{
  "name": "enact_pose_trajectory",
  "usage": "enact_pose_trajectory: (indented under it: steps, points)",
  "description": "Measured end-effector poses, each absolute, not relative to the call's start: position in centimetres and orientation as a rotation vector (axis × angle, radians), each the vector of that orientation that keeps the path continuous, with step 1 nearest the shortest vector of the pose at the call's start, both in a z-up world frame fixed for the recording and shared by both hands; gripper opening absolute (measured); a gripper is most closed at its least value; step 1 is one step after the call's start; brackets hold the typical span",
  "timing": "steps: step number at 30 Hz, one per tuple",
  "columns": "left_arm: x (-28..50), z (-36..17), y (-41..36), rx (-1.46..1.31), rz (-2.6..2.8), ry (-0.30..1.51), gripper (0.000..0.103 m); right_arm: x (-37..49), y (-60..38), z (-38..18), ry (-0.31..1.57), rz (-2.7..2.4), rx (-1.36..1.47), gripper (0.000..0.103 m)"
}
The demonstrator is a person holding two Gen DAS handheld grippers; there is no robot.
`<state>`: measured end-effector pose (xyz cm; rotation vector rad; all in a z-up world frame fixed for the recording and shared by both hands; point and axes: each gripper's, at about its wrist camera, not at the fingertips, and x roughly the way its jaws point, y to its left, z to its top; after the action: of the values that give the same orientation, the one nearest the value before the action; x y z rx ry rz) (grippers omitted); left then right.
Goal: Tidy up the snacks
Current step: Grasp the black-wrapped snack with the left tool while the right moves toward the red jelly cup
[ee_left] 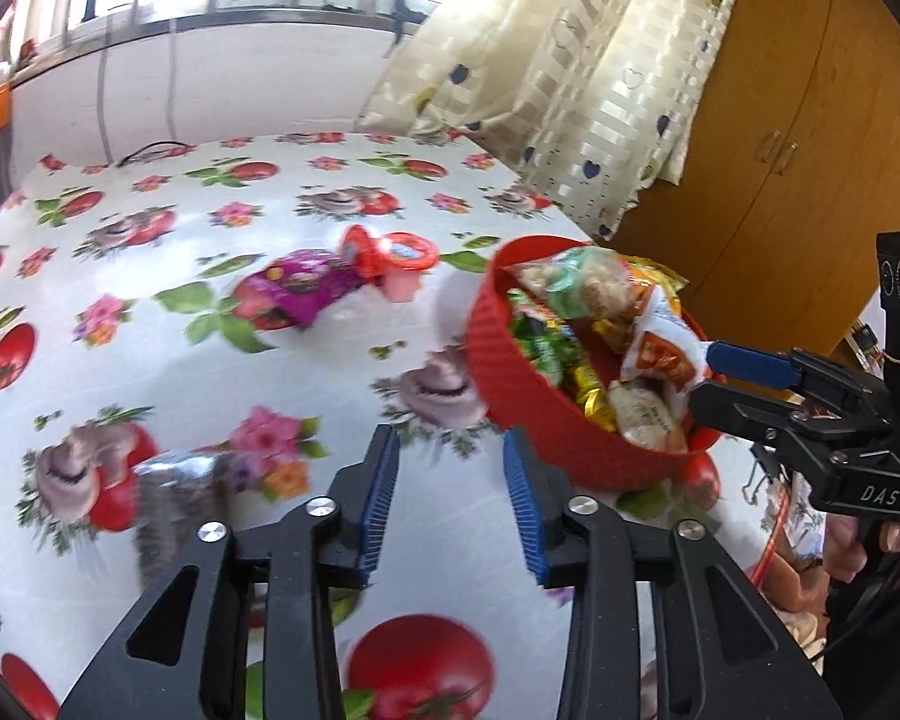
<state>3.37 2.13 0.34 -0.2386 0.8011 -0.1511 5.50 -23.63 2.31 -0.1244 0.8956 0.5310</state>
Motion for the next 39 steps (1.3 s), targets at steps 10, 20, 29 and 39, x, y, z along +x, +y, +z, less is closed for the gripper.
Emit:
enact_pose_trajectory:
  steps: [10,20,29,39]
  points:
    - [0.5,-0.7,7.8,-0.273,0.005,0.802,0.052,4.8,-20.1,1.8,0.902,0.627,-0.162,0.062]
    - [0.7,-2.7,10.1,-0.281,0.092,0.855,0.058,4.7,-17.8,1.0,0.924,0.673,-0.199,0.062]
    - [2.6,-5.1,9.3,-0.231,0.121,0.945,0.054,5.8,-17.0,1.0,0.926,0.672,-0.215,0.062]
    - [2.9,-4.7,9.6,-0.237,0.102,0.897,0.041,8.6,-16.0,1.3,0.916,0.650,-0.244,0.062]
